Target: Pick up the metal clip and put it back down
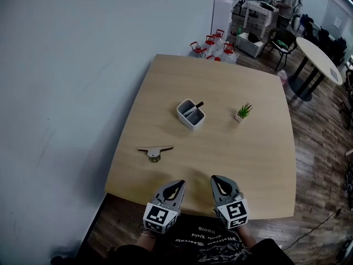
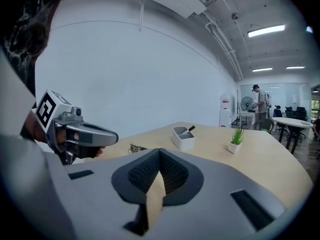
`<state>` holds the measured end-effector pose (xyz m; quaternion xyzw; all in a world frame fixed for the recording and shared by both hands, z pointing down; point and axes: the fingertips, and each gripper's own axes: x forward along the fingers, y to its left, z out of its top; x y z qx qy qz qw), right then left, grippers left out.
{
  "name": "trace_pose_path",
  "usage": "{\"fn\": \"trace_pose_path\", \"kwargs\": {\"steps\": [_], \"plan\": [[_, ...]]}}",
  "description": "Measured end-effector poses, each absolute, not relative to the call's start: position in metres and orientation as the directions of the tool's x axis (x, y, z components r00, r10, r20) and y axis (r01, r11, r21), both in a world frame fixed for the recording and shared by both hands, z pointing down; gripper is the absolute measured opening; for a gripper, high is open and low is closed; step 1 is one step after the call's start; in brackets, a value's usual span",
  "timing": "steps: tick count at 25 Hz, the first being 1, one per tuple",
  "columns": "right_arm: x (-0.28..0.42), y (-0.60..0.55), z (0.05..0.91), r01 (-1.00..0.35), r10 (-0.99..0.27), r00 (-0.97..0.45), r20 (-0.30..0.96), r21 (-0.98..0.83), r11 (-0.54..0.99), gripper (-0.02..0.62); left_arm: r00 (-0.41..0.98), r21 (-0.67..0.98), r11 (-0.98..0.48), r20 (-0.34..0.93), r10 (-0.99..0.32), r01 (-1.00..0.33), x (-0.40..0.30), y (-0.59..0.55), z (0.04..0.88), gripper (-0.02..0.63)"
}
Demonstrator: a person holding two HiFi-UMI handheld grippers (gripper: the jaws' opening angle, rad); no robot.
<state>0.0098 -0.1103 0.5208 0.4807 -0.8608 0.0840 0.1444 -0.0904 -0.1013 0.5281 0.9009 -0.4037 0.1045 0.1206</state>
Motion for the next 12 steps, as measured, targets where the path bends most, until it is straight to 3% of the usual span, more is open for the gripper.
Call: {"fn": "trace_pose_path", "kwargs": {"steps": [12], "plan": [[0.0146, -0.1151, 0.5307, -0.863, -0.806, -0.465, 0.365, 0.018, 0.506, 0.014, 0.640, 0.119, -0.638, 0.305, -0.706, -0.761, -0.0954, -0.1104, 0.5345, 0.009]]}}
